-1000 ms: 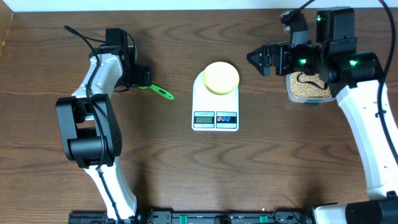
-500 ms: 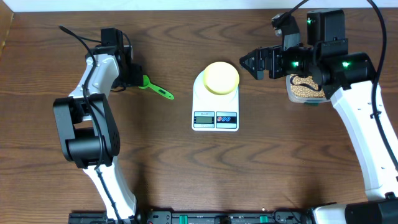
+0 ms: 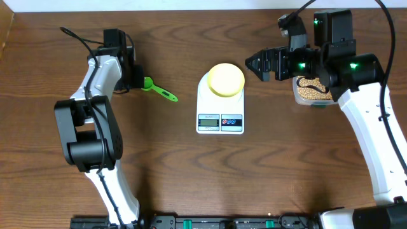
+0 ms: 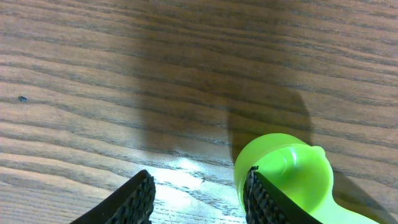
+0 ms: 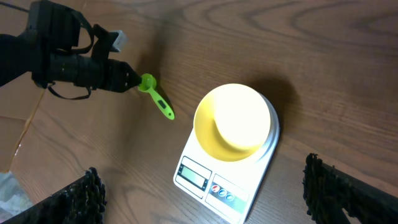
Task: Scoop item into bowl and weigh 50g on scale
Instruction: 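Lift the scoop and pass its handle to the right gripper above the scale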
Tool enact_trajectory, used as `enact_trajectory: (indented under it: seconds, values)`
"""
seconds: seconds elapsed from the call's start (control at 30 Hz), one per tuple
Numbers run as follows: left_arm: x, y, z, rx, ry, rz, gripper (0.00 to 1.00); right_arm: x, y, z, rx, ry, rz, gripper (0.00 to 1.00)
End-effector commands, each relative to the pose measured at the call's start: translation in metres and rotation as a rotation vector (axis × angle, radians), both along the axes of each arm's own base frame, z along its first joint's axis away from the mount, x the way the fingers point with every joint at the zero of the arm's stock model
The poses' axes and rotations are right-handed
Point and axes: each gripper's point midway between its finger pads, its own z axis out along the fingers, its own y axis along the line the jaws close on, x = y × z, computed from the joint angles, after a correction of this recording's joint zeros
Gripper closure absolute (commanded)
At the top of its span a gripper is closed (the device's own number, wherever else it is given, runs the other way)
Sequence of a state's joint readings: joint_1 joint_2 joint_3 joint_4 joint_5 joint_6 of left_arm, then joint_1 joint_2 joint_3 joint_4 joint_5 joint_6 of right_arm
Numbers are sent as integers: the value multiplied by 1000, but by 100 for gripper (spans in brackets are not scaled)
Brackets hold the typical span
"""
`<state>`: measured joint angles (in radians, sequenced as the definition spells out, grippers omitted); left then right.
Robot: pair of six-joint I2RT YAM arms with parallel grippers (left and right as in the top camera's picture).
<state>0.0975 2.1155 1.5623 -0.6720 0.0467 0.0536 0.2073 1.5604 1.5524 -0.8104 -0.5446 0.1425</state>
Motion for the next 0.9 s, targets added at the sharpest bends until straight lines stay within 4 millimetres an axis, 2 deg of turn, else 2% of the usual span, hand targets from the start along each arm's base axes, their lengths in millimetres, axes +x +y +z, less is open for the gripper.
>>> enact_trajectory:
  seconds: [0.0, 0.23, 0.27, 0.4, 0.7, 0.87]
  values:
    - [-5, 3, -11, 0, 28, 14, 52, 1, 0, 3, 4, 2, -17, 1]
    - [-6, 2, -20, -9, 44, 31, 53, 1, 0, 3, 2, 2, -20, 1]
    - [-6, 2, -21, -9, 46, 31, 57, 1, 0, 3, 3, 4, -23, 1]
    - [-7, 2, -24, -11, 53, 35, 60, 1, -1, 3, 5, 10, -34, 1]
    - [-3, 3, -24, -13, 37, 50, 92, 1, -1, 3, 7, 14, -38, 1]
    - [-2, -6, -23, -64, 31, 52, 93, 3, -4, 1, -9, 11, -55, 1]
